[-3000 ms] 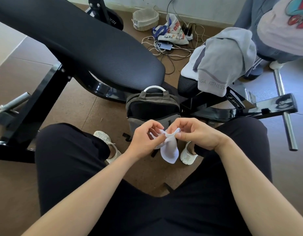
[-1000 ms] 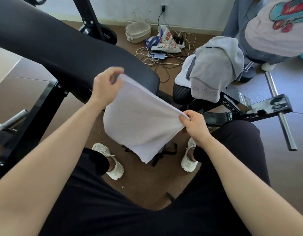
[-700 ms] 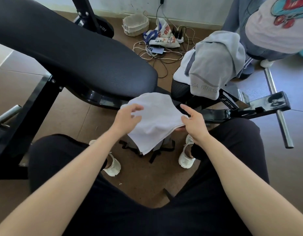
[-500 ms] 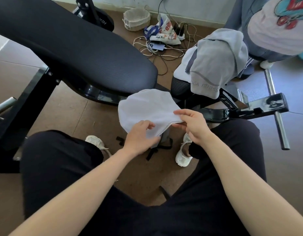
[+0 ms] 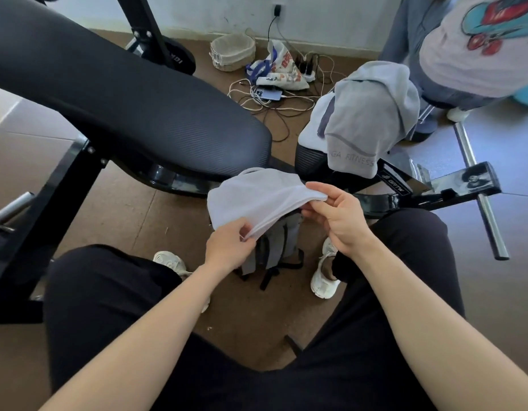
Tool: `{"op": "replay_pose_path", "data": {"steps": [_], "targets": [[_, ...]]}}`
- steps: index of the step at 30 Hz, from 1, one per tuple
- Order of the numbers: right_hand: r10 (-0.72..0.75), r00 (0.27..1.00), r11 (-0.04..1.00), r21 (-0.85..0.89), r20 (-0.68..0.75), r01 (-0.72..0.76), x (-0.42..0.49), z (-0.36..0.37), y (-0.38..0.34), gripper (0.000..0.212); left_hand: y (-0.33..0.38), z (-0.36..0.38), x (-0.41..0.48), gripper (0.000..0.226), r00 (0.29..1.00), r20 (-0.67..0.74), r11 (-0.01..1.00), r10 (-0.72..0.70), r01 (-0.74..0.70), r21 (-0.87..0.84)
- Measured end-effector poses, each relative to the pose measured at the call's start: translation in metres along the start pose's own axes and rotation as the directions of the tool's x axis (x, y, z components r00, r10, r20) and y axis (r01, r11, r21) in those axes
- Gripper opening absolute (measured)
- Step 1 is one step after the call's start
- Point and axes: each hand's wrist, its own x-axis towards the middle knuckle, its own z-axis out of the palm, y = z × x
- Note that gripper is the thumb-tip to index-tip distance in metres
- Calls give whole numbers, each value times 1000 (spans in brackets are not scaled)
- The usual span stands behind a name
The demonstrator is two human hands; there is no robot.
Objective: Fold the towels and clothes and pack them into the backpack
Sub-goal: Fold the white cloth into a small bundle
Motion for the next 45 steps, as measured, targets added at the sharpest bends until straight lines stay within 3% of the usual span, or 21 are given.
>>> {"op": "replay_pose_path", "data": {"steps": [3,6,8,11,14,15,19,24,27,34,40,45], "targets": [[-53,997,993,102,-60,59,0,3,-10,23,-24,-18,1,10,999,28,996,-24,22,82],[-98,987,982,151,-123,117,-5,4,-20,30,-42,-38,1,10,993,-93,997,-74,71,-33],[-177,969,981,55,-171,189,-12,7,-24,23,-43,-52,0,13,966,-237,965,-109,46,-257],[-386,881,917,-217,-273,335,-22,8,-26,17,-29,-74,-6,17,914,-373,811,-161,-93,-578],[-575,764,771,-505,-293,387,-29,4,-29,3,-18,-92,-15,13,877,-435,611,-202,-234,-756],[-595,744,758,-521,-305,393,-29,3,-31,9,-14,-96,-18,14,871,-448,561,-201,-272,-782],[-492,818,849,-375,-298,373,-28,4,-27,28,-3,-105,-26,16,852,-487,517,-192,-335,-788],[-376,896,837,-501,-235,220,-23,6,-6,39,-18,-86,-35,20,869,-426,682,-251,-153,-715],[-292,926,843,-521,-238,132,-19,5,0,40,-23,-71,-41,20,883,-383,709,-271,-87,-700],[-218,976,832,-518,29,201,-25,26,15,52,7,-44,-53,20,951,-261,724,-166,-62,-687],[-182,955,732,-616,234,291,-37,49,32,34,23,-26,-58,21,986,-160,735,-47,-75,-674],[-167,943,685,-654,289,322,-41,54,32,17,22,-25,-62,11,990,-140,686,-10,-95,-721]]}}
